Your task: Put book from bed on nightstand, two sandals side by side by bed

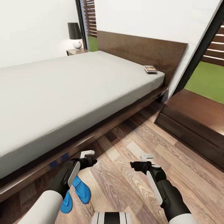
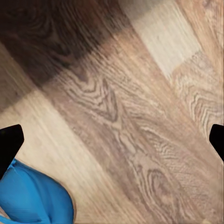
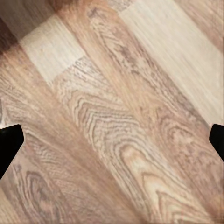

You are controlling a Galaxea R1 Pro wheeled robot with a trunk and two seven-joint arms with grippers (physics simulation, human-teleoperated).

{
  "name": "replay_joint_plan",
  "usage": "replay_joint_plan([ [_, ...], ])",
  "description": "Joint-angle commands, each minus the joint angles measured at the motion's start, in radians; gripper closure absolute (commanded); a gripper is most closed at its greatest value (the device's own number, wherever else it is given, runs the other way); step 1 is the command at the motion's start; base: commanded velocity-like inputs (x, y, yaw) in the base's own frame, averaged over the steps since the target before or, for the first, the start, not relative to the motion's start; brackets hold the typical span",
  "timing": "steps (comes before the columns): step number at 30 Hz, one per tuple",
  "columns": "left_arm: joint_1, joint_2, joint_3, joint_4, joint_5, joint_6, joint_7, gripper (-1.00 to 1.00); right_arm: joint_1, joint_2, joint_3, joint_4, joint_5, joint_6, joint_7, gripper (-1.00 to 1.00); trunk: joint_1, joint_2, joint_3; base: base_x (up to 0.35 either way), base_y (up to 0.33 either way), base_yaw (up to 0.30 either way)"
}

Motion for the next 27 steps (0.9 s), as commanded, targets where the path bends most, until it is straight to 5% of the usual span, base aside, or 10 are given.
replay_joint_plan([
  [1,0.0,0.001,0.0,-0.001,0.005,0.005,0.001,-1.0,-0.001,0.0,0.001,-0.001,-0.008,0.004,-0.005,-1.0,0.0,0.0,-0.001,0.22,-0.17,-0.155],
  [11,0.0,0.001,0.001,0.0,0.004,0.004,0.002,-1.0,-0.001,-0.026,0.005,0.005,-0.008,0.001,0.003,-1.0,0.0,0.0,-0.001,0.095,-0.093,-0.021],
  [27,0.0,-0.001,0.001,0.015,0.004,0.004,0.0,-1.0,0.0,-0.029,0.003,0.002,-0.012,0.001,0.007,-1.0,0.0,0.0,-0.001,0.001,-0.001,-0.086],
])
